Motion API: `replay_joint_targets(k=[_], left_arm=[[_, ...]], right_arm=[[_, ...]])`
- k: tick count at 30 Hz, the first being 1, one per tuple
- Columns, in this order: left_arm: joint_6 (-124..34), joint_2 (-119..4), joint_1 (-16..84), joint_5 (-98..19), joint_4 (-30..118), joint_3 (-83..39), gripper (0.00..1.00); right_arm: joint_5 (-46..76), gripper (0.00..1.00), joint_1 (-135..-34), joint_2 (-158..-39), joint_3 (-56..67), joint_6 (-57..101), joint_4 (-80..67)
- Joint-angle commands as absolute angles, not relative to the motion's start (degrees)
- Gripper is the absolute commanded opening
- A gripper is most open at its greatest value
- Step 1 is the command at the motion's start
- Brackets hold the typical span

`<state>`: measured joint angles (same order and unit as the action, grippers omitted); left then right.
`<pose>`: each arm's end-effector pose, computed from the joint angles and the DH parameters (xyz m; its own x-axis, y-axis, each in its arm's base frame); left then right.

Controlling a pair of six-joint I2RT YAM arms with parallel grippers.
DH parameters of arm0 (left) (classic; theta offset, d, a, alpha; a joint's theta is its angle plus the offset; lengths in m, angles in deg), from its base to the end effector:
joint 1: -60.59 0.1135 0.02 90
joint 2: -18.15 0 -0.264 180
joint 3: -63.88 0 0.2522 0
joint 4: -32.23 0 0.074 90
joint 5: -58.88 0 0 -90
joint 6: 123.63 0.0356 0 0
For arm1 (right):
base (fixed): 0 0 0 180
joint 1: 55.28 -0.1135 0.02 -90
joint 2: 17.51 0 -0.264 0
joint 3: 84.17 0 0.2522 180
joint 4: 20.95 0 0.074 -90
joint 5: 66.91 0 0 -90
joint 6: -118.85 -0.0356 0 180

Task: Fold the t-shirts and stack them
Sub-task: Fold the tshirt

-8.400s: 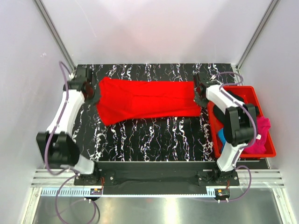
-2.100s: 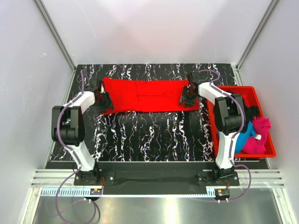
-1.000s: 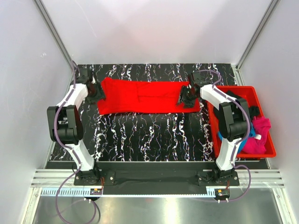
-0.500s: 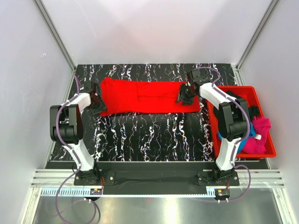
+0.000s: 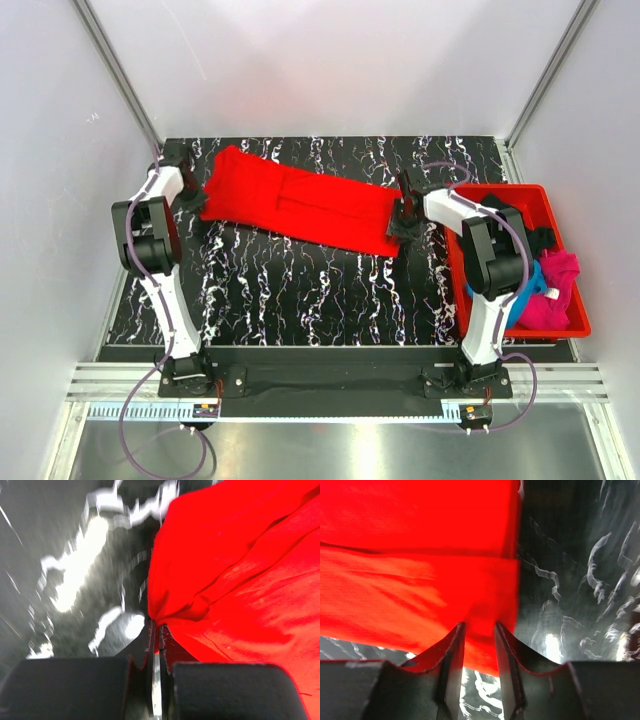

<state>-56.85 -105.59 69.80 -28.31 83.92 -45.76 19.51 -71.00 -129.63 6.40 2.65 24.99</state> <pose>0.4500 0.0747 0.1717 -0.7565 -0.5216 -0.3945 -0.5201 0.8455 -0.1206 0.3805 0.1094 0.1642 -0.9274 0.1967 -0.3180 0.1293 0.9667 0.2208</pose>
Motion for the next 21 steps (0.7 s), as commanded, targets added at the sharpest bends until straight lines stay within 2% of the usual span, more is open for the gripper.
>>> replay_joint_targets(k=[1, 6, 8, 10, 11, 14, 18, 21], left_arm=[[-52.2, -108.0, 70.3, -26.6, 84.8, -54.6, 0.0], [-50.6, -113.8, 70.9, -30.8, 86.5, -64.3, 0.04], [-50.0, -114.5, 71.2, -29.1, 86.7, -66.9, 0.1], [-50.1, -114.7, 71.7, -26.9, 87.9, -70.7, 0.22], [-50.7, -114.6, 72.4, -25.7, 88.7, -72.0, 0.39], [-51.3, -111.5, 72.8, -24.0, 90.2, -73.3, 0.55], [-53.0, -103.9, 71.8, -28.6, 86.7, -66.2, 0.58], [-55.0, -97.9, 69.6, -35.9, 79.2, -54.0, 0.58]], right_arm=[[20.5, 0.38, -74.5, -126.8, -1.9, -2.7, 21.5], [20.7, 0.36, -82.2, -120.7, -10.3, -10.7, 16.5], [21.2, 0.36, -85.8, -117.4, -12.1, -13.3, 16.7], [21.5, 0.38, -87.1, -115.1, -13.0, -14.5, 17.5], [21.4, 0.39, -87.2, -113.9, -13.2, -15.0, 18.1], [24.7, 0.45, -87.1, -110.4, -10.6, -12.3, 22.9], [26.2, 0.45, -84.7, -113.3, -5.0, -7.0, 24.8], [26.4, 0.42, -82.7, -118.4, -1.0, -3.1, 24.0]])
